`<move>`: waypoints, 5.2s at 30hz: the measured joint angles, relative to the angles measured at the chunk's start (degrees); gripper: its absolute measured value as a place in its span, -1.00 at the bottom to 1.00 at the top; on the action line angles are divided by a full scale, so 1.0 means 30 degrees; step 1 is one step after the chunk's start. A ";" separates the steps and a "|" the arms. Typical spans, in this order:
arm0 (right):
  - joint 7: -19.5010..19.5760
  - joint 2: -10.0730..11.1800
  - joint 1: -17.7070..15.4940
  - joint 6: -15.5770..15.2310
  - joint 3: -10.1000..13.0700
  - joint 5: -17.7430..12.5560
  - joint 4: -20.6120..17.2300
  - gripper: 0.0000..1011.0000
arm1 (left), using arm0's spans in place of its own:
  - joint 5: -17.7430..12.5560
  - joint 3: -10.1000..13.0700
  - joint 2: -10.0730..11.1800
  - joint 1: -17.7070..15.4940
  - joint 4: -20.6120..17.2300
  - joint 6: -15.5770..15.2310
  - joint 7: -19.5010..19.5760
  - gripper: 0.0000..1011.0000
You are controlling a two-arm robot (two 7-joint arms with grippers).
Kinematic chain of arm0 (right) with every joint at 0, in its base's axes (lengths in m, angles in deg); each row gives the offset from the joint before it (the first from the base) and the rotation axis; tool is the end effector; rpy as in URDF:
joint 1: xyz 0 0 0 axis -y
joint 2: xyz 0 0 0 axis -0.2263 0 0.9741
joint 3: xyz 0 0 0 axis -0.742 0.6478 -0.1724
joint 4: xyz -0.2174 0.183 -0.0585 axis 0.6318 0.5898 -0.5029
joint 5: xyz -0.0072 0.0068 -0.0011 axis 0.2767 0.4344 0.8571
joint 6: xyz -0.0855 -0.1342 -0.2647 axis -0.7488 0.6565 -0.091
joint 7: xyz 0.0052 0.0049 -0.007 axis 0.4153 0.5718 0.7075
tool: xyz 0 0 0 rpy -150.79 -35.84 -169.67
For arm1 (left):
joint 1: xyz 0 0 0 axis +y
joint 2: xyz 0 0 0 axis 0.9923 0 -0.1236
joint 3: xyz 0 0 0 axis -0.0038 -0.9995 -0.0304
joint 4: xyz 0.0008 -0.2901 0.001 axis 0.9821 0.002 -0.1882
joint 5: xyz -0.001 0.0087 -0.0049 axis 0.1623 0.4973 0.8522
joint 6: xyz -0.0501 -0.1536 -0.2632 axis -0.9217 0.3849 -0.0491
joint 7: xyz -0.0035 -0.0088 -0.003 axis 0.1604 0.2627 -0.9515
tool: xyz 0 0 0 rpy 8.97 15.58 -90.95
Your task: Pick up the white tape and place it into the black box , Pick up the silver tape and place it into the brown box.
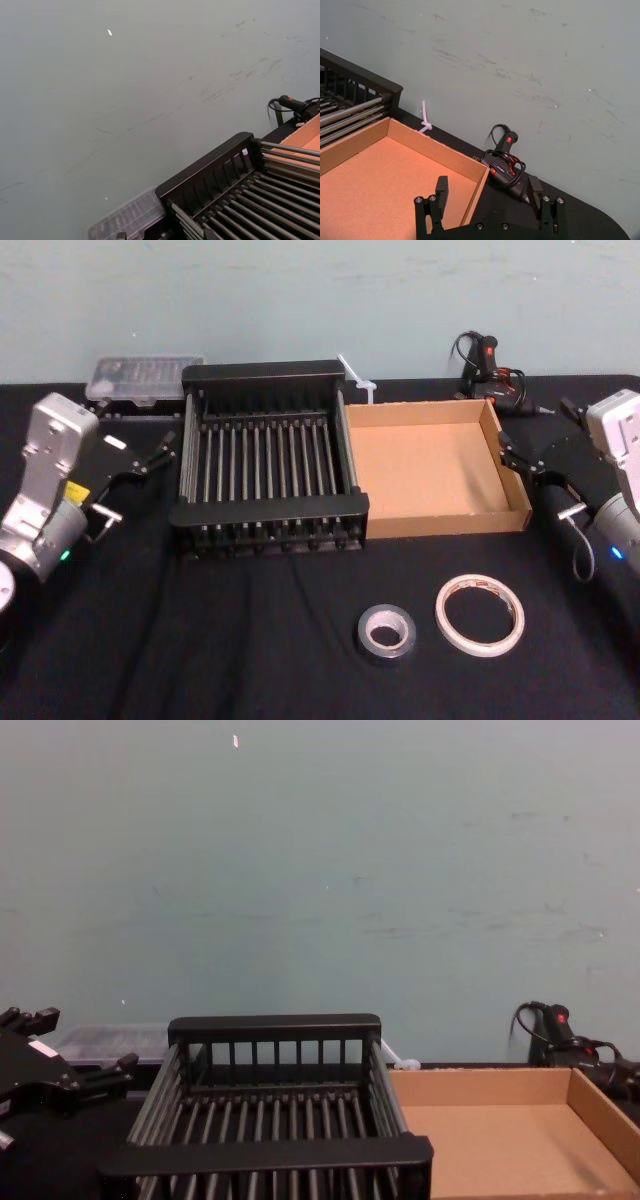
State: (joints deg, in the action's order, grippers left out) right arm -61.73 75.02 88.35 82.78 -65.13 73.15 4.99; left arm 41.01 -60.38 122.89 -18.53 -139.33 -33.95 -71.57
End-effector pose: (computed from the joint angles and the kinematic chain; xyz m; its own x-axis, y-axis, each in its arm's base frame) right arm 0.3581 -0.0825 -0.3022 0.2924 -0.8803 0.3737 0.9552 0.2874 -0.0704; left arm 0.3580 0.0826 -0.3023 0.2925 0.8802 0.3738 -0.9552 0.2876 0.0702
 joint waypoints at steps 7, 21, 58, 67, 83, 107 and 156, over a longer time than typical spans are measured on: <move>0.0000 0.0000 0.0000 0.0000 0.0000 0.0001 -0.0001 0.98 | 0.0001 0.0000 -0.0001 -0.0001 0.0000 0.0000 0.0000 0.98; 0.0001 0.0000 0.0000 -0.0001 0.0000 0.0000 -0.0001 0.98 | 0.0000 0.0000 0.0000 -0.0001 0.0000 0.0000 0.0000 0.98; -0.1277 0.0302 -0.0819 -0.0772 0.1144 -0.0630 -0.1448 0.98 | 0.0002 -0.0001 0.0000 -0.0002 0.0000 0.0001 0.0000 0.98; -0.2487 0.1812 -0.3279 -0.2907 0.3141 -0.2998 -0.4970 0.98 | 0.0001 0.0000 -0.0001 0.0000 0.0000 0.0000 0.0000 0.98; -0.4020 0.3301 -0.7660 -0.4629 0.4731 -0.4536 -0.8692 0.98 | 0.0001 0.0000 -0.0001 -0.0001 0.0000 0.0000 0.0000 0.98; -0.5387 0.2541 -0.7984 -0.6560 0.3923 -0.3598 -0.8146 0.98 | 0.0001 -0.0001 0.0000 -0.0001 0.0000 0.0000 0.0000 0.98; -0.6644 0.0148 -0.7253 -0.8355 0.4297 -0.1463 -0.6169 0.98 | 0.0001 0.0000 0.0000 -0.0001 0.0000 0.0000 0.0000 0.98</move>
State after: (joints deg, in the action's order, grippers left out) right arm -81.66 75.46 66.59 57.72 -52.23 68.77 -13.52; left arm 41.02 -60.38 122.89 -18.53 -139.33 -33.95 -71.57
